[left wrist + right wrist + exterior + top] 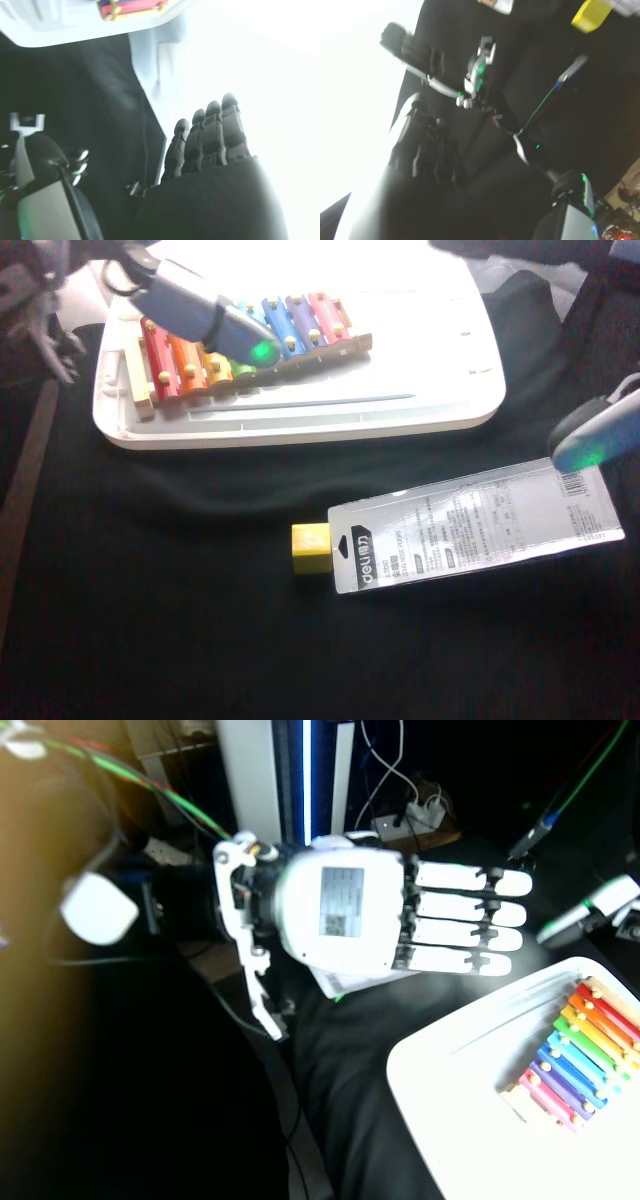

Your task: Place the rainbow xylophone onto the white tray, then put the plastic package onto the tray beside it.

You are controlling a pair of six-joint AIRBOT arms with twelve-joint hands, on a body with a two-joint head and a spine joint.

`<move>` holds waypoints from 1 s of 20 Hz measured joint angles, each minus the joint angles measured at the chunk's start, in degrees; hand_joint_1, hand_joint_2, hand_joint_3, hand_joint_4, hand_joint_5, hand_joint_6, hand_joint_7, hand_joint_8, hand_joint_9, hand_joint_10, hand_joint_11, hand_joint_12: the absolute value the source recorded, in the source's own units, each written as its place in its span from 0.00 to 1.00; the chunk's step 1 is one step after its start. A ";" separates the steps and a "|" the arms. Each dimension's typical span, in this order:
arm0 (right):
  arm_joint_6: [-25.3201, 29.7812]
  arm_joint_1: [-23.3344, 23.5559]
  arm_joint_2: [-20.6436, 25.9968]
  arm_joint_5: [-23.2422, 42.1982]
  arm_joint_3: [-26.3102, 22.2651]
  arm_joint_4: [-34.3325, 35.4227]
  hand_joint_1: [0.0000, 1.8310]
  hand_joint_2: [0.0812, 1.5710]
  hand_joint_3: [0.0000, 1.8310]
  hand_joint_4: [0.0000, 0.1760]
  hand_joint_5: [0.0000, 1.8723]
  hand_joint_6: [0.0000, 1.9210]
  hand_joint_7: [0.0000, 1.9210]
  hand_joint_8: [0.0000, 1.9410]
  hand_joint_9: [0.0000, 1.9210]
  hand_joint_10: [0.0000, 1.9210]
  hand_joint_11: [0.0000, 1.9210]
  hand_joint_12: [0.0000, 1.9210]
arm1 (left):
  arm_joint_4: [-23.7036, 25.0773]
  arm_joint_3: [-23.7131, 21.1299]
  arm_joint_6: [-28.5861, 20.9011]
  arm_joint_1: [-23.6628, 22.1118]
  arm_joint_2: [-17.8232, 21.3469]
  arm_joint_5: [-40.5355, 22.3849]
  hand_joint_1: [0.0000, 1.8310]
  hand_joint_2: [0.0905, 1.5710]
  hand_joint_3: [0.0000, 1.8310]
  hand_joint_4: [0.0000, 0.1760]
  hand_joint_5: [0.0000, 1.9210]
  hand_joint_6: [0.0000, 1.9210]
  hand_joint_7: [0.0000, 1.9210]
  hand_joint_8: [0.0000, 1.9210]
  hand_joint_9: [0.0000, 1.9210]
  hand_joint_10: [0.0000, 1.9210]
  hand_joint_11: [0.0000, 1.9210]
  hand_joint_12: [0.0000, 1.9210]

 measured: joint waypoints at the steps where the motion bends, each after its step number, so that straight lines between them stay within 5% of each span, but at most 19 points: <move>1: 1.97 0.00 0.09 -1.14 -0.24 -2.89 0.38 0.36 0.00 0.00 0.01 0.00 0.07 0.01 0.07 0.01 0.13 0.01 | -0.72 -1.53 1.49 0.02 1.81 -0.98 0.41 0.37 0.00 0.50 0.00 0.00 0.00 0.00 0.00 0.00 0.00 0.00; 3: 4.24 -0.02 0.37 -2.82 -0.44 -8.41 0.37 0.35 0.00 0.00 0.03 0.01 0.09 0.01 0.09 0.01 0.14 0.02 | -3.87 -4.35 4.90 1.07 4.79 -2.84 0.43 0.37 0.00 0.52 0.00 0.00 0.00 0.00 0.00 0.00 0.00 0.00; 4: 5.57 -0.02 0.52 -3.61 -0.50 -10.34 0.36 0.35 0.00 0.00 0.03 0.00 0.10 0.00 0.10 0.01 0.14 0.02 | -5.64 -6.25 7.43 2.23 6.49 -3.82 0.43 0.37 0.00 0.62 0.00 0.00 0.00 0.00 0.00 0.00 0.00 0.00; 6: 8.15 0.00 0.79 -5.22 -0.44 -13.73 0.35 0.34 0.00 0.00 0.03 0.00 0.08 0.00 0.09 0.00 0.13 0.01 | -9.75 -9.97 12.22 5.18 9.42 -6.40 0.42 0.36 0.00 0.38 0.00 0.00 0.00 0.00 0.00 0.00 0.00 0.00; 9: 10.67 -0.02 0.72 -6.56 -0.46 -18.38 0.27 0.34 0.00 0.00 0.07 0.00 0.14 0.01 0.16 0.01 0.22 0.05 | -14.51 -12.55 14.64 9.27 11.91 -11.56 0.46 0.43 0.01 0.38 0.00 0.00 0.00 0.00 0.00 0.00 0.00 0.00; 11: 12.48 -0.02 0.72 -7.30 -0.46 -21.11 0.26 0.33 0.00 0.00 0.07 0.00 0.13 0.00 0.13 0.00 0.18 0.04 | -18.58 -14.36 16.22 12.70 14.14 -15.19 0.44 0.44 0.01 0.14 0.00 0.00 0.00 0.00 0.00 0.00 0.00 0.00; 13: 13.55 0.00 0.31 -8.48 -0.46 -23.69 0.22 0.34 0.00 0.00 0.07 0.00 0.13 0.00 0.14 0.00 0.18 0.05 | -22.08 -16.63 18.75 15.89 16.20 -18.86 0.43 0.45 0.01 0.00 0.00 0.00 0.02 0.01 0.00 0.00 0.00 0.00; 16: 14.27 0.00 -0.68 -9.75 -0.46 -26.27 0.26 0.33 0.00 0.00 0.07 0.00 0.11 0.00 0.10 0.00 0.12 0.02 | -23.67 -18.93 20.00 19.02 17.92 -23.47 0.44 0.43 0.00 0.00 0.00 0.00 0.01 0.00 0.00 0.00 0.00 0.00; 20: 15.34 -0.02 -1.62 -11.39 0.00 -28.48 0.31 0.35 0.00 0.00 0.07 0.00 0.11 0.00 0.12 0.01 0.17 0.05 | -24.85 -20.17 21.97 20.76 18.80 -25.24 0.42 0.40 0.00 0.00 0.00 0.00 0.02 0.01 0.01 0.00 0.02 0.01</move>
